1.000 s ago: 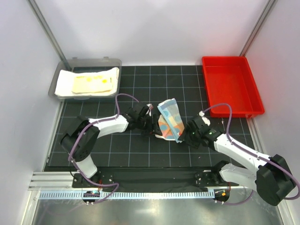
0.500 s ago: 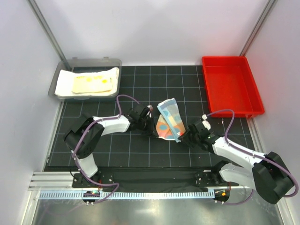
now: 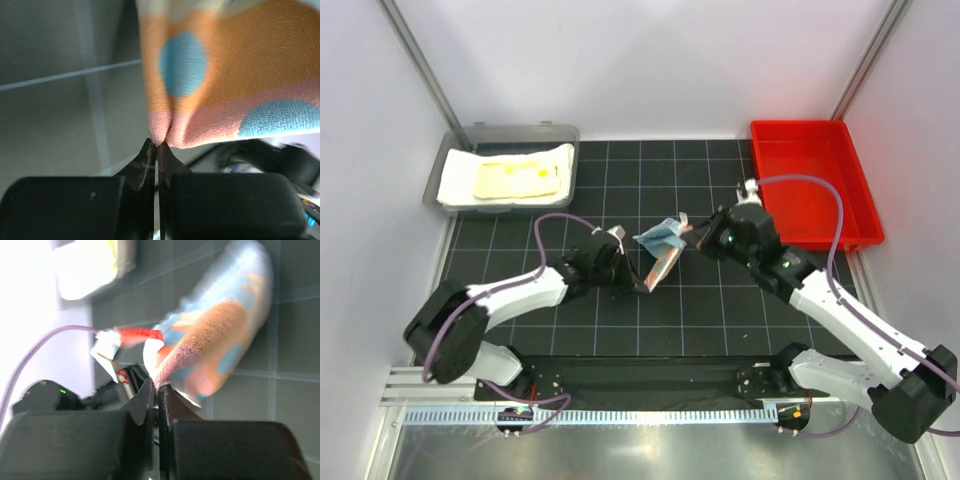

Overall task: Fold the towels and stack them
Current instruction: Flatten out the crumpled towel

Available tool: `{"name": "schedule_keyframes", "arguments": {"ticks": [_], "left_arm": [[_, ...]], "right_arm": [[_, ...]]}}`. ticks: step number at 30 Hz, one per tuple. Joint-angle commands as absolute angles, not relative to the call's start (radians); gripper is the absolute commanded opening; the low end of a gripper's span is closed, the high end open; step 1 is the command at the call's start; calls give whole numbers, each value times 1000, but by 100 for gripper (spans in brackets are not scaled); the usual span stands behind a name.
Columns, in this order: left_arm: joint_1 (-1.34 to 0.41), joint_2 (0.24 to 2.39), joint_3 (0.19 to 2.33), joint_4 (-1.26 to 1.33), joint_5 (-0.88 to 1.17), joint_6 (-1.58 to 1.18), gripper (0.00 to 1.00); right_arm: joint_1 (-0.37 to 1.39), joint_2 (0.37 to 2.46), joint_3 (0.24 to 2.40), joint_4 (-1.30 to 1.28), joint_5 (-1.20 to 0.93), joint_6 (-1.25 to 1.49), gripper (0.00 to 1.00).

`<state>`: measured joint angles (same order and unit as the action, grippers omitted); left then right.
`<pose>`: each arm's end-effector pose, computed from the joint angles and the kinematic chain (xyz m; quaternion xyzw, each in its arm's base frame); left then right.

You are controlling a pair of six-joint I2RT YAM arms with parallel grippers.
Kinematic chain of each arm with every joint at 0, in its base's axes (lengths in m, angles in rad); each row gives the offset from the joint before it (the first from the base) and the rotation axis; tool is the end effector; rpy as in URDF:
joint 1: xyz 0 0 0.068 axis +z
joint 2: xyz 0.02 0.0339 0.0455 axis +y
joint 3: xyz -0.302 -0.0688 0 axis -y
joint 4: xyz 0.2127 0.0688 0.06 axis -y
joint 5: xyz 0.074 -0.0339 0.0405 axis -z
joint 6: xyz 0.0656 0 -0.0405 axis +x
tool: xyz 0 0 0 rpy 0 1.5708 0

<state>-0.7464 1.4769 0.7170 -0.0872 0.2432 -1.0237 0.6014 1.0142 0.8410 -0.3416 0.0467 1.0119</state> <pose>0.1936 -0.2006 0.2080 -0.0858 0.9254 -0.3438 0.1347 0.1681 0.1116 0.3237 0.1875 0.8431 0.3497 0.3631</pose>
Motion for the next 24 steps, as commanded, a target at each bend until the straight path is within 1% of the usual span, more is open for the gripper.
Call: {"name": "schedule_keyframes", "arguments": {"ticks": [1, 3, 5, 6, 7, 9, 10, 12, 13, 15, 16, 17, 19, 22, 24], "left_arm": [[-750, 1302, 774, -203, 131, -1005, 23], [-746, 1247, 845, -309, 74, -952, 47], [-741, 1194, 920, -444, 9, -902, 63], [-733, 1183, 957, -466, -35, -867, 65], [-707, 1172, 957, -474, -25, -862, 66], [-683, 1167, 936, -451, 17, -864, 67], [-677, 1170, 907, -439, 43, -870, 68], [-675, 1195, 864, -368, 67, -877, 68], [-675, 1207, 815, -330, 115, -900, 68], [-675, 1248, 767, -149, 179, -917, 68], [-675, 1268, 728, -82, 234, -917, 68], [-675, 1290, 716, 33, 245, -916, 68], [-672, 1385, 741, 118, 279, -890, 68], [-667, 1550, 833, 92, 296, -842, 68], [-660, 1624, 925, 81, 296, -793, 68]], "right_arm": [[594, 1073, 1064, -383, -48, 829, 1], [591, 1097, 1112, -463, -51, 816, 1], [584, 1089, 1079, -482, -89, 793, 1], [574, 1082, 1043, -473, -104, 795, 1], [571, 1057, 954, -460, -115, 810, 1], [557, 1032, 855, -426, -153, 810, 1], [540, 1011, 771, -439, -144, 813, 1], [516, 982, 686, -462, -117, 831, 1], [509, 935, 613, -468, -95, 842, 1], [503, 881, 534, -503, -5, 885, 1], [496, 858, 519, -524, 49, 905, 1], [492, 813, 502, -547, 78, 920, 1], [489, 789, 474, -577, 136, 934, 1], [491, 787, 460, -589, 160, 942, 2], [488, 792, 456, -578, 144, 940, 5]]}}
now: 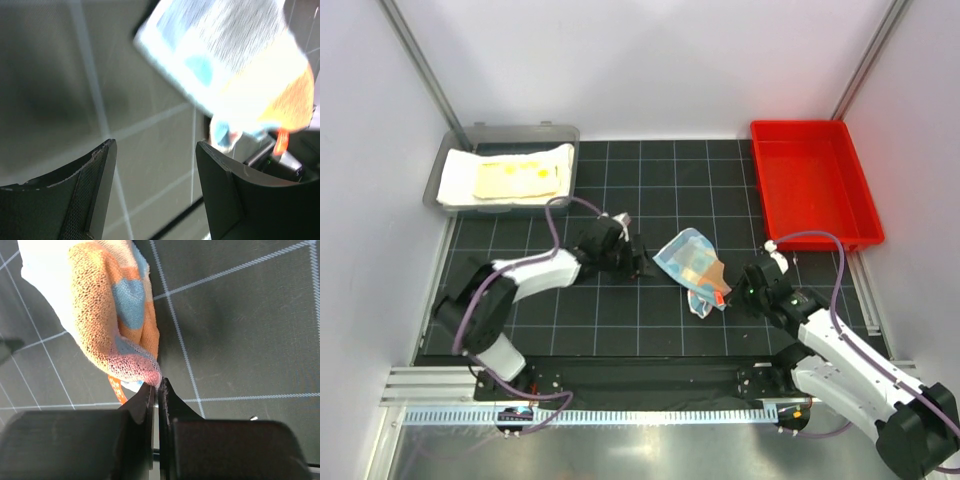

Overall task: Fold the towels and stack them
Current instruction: Flatten out the crumpled towel

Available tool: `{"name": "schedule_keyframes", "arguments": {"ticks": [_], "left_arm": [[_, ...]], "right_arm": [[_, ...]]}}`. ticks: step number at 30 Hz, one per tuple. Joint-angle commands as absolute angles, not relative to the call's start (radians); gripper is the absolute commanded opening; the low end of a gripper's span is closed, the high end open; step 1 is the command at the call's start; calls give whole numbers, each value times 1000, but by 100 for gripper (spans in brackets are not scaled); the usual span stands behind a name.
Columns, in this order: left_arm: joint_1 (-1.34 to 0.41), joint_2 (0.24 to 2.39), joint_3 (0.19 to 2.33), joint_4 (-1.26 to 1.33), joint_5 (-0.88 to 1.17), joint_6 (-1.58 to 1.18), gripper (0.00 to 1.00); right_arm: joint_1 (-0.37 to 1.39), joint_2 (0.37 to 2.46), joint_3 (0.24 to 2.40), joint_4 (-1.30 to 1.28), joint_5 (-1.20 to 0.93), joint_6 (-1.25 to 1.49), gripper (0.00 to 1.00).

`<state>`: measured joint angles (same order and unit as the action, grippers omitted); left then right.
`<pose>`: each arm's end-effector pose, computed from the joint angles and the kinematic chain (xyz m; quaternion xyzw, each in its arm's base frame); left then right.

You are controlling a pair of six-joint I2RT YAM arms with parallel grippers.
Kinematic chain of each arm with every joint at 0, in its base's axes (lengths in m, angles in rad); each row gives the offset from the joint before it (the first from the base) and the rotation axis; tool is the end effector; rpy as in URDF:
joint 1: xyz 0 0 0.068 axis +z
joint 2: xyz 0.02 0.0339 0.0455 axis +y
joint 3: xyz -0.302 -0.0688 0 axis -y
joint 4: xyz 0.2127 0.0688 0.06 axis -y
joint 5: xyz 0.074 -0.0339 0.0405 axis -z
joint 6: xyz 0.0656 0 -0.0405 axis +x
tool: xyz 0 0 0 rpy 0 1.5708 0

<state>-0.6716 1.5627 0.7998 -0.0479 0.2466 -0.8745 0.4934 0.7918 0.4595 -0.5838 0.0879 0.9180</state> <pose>0.2308 -0.2039 0.2121 -0.0480 0.9215 -0.3388 0.1837 0.1025 0.0486 0.2052 0.2131 0.9218 0.1767 0.2715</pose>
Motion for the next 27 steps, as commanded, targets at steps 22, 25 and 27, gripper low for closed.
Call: {"name": "schedule_keyframes", "arguments": {"ticks": [22, 25, 27], "left_arm": [[-624, 2002, 1103, 126, 367, -793, 21], [-623, 1993, 1112, 106, 365, -793, 6], [-623, 1982, 1115, 100, 361, -798, 0]], "right_arm": [[488, 732, 506, -587, 104, 980, 33], [488, 713, 506, -595, 115, 999, 24], [489, 703, 508, -597, 118, 1003, 18]]}}
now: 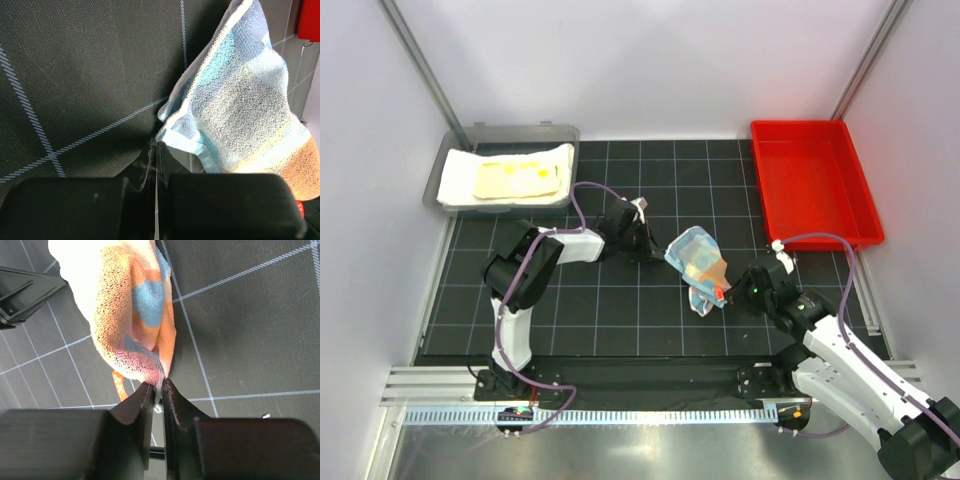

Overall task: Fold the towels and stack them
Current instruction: Flatten out the crumpled towel

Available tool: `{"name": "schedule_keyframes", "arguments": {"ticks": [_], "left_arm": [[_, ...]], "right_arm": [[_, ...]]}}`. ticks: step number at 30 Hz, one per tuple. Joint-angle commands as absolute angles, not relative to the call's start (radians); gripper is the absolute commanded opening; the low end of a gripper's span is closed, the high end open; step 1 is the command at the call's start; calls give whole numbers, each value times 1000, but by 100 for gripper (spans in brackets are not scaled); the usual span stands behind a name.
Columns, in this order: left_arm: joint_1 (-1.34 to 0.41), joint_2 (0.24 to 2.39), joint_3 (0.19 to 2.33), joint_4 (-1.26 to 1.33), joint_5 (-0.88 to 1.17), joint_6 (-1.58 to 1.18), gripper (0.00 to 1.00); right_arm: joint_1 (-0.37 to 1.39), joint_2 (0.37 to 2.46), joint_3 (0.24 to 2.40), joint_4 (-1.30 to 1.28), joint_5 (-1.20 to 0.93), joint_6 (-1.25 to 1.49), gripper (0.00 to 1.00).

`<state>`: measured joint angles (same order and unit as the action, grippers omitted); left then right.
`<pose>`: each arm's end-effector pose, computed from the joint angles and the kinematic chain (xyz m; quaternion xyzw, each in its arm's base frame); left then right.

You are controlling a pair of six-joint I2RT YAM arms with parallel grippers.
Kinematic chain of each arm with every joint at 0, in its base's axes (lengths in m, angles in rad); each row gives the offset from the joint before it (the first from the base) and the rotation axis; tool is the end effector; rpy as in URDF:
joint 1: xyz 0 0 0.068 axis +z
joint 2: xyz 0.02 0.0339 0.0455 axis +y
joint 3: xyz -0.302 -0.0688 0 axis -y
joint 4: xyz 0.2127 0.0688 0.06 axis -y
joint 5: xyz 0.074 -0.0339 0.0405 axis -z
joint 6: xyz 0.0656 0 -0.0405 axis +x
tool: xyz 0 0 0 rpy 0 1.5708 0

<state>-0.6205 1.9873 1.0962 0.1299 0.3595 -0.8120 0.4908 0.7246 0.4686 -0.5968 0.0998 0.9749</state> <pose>0.3288 -0.2633 0.1686 -0.0164 0.9070 -0.3784 0.1844 0.0970 0.0444 0.2130 0.2411 0.9036 0.2000 0.2921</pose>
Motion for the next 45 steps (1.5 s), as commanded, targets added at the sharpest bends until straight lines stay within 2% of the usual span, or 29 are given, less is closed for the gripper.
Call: {"name": "schedule_keyframes", "arguments": {"ticks": [1, 3, 4, 5, 8, 10, 13, 14, 16, 17, 21, 22, 23, 25, 27, 35, 45], "left_arm": [[-623, 1967, 1115, 88, 359, -801, 0], [-623, 1942, 1106, 77, 339, -808, 0], [-623, 1909, 1098, 62, 327, -811, 0], [-623, 1892, 1091, 58, 316, -811, 0], [-623, 1832, 1062, 54, 278, -816, 0], [-623, 1822, 1052, 55, 270, -818, 0], [-623, 1819, 1049, 54, 282, -828, 0], [-623, 1819, 1048, 55, 287, -830, 0], [-623, 1813, 1045, 58, 288, -839, 0], [-623, 1810, 1039, 63, 288, -839, 0], [-621, 1838, 1052, 60, 278, -805, 0], [-621, 1854, 1060, 58, 282, -790, 16], [-620, 1871, 1084, 58, 299, -763, 25], [-618, 1920, 1110, 54, 317, -733, 41], [-618, 1954, 1146, 52, 337, -695, 46], [-620, 2083, 1210, 40, 385, -615, 47], [-629, 2002, 1108, 32, 423, -637, 40]], "right_arm": [[488, 701, 509, -597, 115, 1002, 18], [488, 707, 520, -597, 107, 1005, 23], [488, 713, 525, -601, 98, 1003, 36], [488, 718, 532, -607, 95, 1005, 40], [488, 724, 551, -621, 94, 999, 42], [488, 718, 551, -624, 92, 997, 39], [488, 709, 545, -620, 87, 1008, 23], [488, 704, 543, -618, 81, 1012, 14], [486, 701, 537, -617, 80, 1019, 3], [488, 701, 534, -614, 78, 1019, 1], [488, 700, 529, -624, 87, 1025, 1], [486, 695, 532, -630, 95, 1026, 1], [486, 693, 535, -641, 109, 1025, 1], [488, 686, 557, -687, 176, 1009, 1], [485, 684, 568, -713, 212, 1003, 1], [472, 707, 511, -657, 193, 1003, 1], [451, 733, 472, -588, 157, 994, 1]]}}
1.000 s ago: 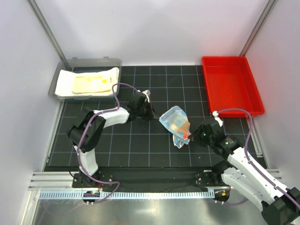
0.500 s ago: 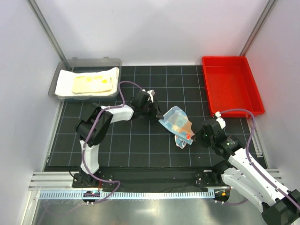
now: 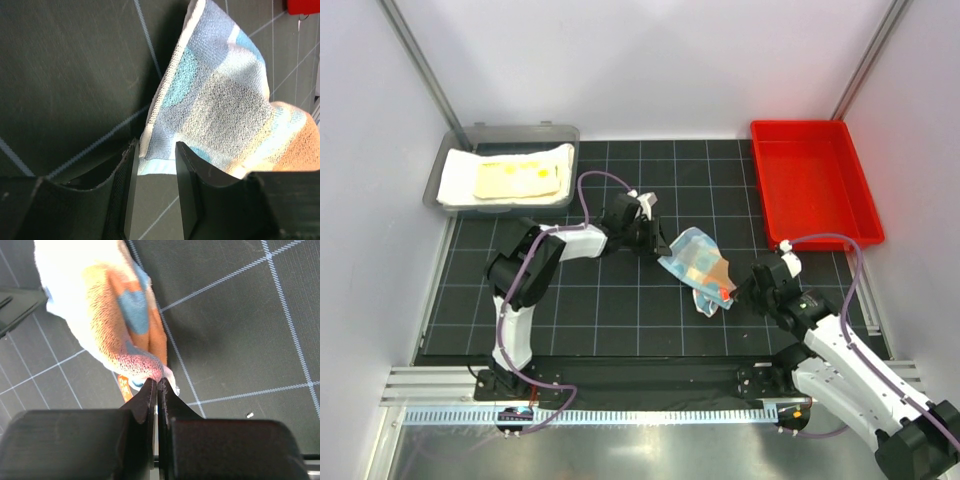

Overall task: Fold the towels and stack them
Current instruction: Flatten out the crumpled towel

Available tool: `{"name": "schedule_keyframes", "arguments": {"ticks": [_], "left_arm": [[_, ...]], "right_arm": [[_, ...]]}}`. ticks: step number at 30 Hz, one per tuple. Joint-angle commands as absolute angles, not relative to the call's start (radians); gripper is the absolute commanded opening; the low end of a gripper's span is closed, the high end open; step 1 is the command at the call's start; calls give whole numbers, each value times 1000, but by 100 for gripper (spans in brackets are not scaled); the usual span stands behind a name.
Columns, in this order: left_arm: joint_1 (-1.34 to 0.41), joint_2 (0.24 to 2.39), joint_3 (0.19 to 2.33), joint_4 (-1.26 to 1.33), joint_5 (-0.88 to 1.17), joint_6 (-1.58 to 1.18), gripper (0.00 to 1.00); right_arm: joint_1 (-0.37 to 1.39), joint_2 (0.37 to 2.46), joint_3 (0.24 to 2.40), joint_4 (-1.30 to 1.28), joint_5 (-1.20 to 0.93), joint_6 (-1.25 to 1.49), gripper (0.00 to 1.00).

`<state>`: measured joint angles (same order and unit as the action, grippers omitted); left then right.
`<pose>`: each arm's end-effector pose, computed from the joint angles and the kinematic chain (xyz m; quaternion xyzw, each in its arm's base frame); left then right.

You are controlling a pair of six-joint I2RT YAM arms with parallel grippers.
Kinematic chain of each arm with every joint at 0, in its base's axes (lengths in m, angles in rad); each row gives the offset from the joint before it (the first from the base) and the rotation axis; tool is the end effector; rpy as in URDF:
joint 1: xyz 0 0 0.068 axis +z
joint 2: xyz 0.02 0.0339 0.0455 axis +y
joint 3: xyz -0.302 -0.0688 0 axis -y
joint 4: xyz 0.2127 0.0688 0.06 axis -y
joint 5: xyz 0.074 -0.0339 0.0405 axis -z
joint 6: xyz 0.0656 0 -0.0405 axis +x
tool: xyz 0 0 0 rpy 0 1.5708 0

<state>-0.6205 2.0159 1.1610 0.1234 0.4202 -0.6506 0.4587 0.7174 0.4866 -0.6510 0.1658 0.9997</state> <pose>0.3380 -0.2744 0.1755 0.0715 0.8943 -0.3898 0.2076 0.0957 0.0352 0.2147 0.2776 0.8964 0.1661 0.3029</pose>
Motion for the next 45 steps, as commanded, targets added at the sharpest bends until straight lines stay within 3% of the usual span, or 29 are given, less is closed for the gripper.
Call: {"name": "schedule_keyframes", "arguments": {"ticks": [1, 13, 19, 24, 32, 42, 43, 45], "left_arm": [[-630, 2000, 1103, 31, 422, -641, 40], [-646, 1948, 1014, 135, 518, -725, 36], [-670, 1930, 905, 380, 623, -897, 39], [-678, 1951, 787, 728, 664, -1074, 43], [-718, 1936, 726, 687, 568, -1078, 44], [-712, 1927, 790, 480, 422, -966, 37], [-710, 1922, 795, 453, 407, -963, 35], [-710, 1904, 805, 434, 402, -954, 16]], "right_arm": [[449, 735, 471, -583, 152, 996, 1], [442, 706, 471, -601, 169, 974, 1], [439, 713, 463, -583, 156, 968, 1], [439, 712, 462, -581, 158, 963, 1], [439, 710, 462, -580, 156, 962, 1], [439, 684, 463, -595, 153, 951, 1], [439, 681, 465, -598, 153, 951, 1], [439, 677, 474, -607, 156, 934, 1]]}}
